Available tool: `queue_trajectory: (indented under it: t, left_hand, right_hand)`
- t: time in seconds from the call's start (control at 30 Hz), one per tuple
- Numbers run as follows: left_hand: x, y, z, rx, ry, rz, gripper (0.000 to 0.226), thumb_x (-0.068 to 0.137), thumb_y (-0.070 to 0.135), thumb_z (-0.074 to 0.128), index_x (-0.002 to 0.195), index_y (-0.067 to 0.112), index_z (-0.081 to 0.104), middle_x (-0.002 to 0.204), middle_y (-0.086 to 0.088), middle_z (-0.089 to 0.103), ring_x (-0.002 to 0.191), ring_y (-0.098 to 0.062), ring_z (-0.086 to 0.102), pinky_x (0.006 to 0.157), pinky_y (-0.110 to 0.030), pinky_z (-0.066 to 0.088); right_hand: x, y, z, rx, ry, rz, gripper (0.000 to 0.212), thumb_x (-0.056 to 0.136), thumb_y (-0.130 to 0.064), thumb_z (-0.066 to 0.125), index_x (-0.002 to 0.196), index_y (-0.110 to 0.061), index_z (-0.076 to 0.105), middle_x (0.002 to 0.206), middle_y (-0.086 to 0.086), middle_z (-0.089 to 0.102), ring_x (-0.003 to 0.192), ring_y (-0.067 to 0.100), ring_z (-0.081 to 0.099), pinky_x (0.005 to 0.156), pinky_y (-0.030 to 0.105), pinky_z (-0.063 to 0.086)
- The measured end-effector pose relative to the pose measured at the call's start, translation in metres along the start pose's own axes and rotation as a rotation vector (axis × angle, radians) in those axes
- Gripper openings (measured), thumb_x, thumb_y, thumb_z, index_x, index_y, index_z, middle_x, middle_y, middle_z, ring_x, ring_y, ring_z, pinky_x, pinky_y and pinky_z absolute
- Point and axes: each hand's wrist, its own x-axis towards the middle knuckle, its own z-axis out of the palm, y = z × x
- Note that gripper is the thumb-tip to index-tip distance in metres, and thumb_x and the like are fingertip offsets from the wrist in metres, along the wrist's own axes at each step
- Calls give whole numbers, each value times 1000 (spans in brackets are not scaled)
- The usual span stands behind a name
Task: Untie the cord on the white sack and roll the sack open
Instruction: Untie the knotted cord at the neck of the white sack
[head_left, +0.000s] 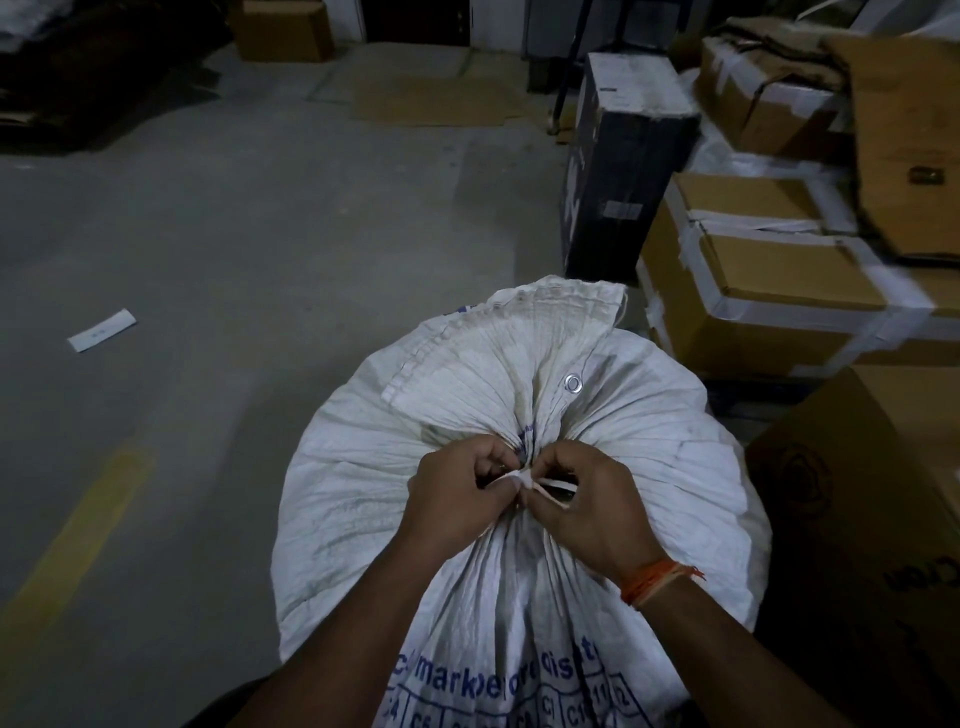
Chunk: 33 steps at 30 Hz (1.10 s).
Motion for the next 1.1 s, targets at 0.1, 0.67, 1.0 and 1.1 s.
queue_trajectory:
  t: [0.1, 0.67, 1.0, 1.1]
  left_hand:
    - [1, -2, 0, -37, 6, 10, 15, 76, 38, 82, 88, 31, 77, 69, 16, 74, 67, -1, 69, 74, -36, 58]
    - [1, -4, -1, -26, -7, -18, 11, 80, 36, 86, 86, 37, 77, 71, 14, 77, 71, -2, 74, 82, -43, 61]
    - [-2, -1, -3, -68, -26, -7, 6, 85, 26, 85, 86, 27, 79, 73, 6, 79, 69, -7, 74, 68, -32, 58]
    - [-3, -4, -5, -108, -48, -14, 5, 86, 25, 83, 88, 26, 79, 74, 2, 79, 70, -9, 73, 69, -33, 58]
  right_hand:
    - [0, 1, -4, -84, -4, -70, 19, 73, -17, 83, 79, -20, 66, 84, -6, 62, 77, 5, 63, 69, 17, 54]
    - [-4, 4, -34, -42, -163, -38, 19, 72, -4, 84, 75, -18, 71, 96, -6, 63, 91, 4, 64, 75, 7, 48]
    - [-14, -3, -38, -28, -182, -1, 62, 87, -59, 63, 52, -8, 58, 55, 6, 57, 54, 14, 58, 59, 34, 50]
    - [-10, -4, -33, 68, -130, 178, 62, 93, -53, 60, 51, -7, 64, 51, 5, 64, 57, 12, 67, 70, 31, 56]
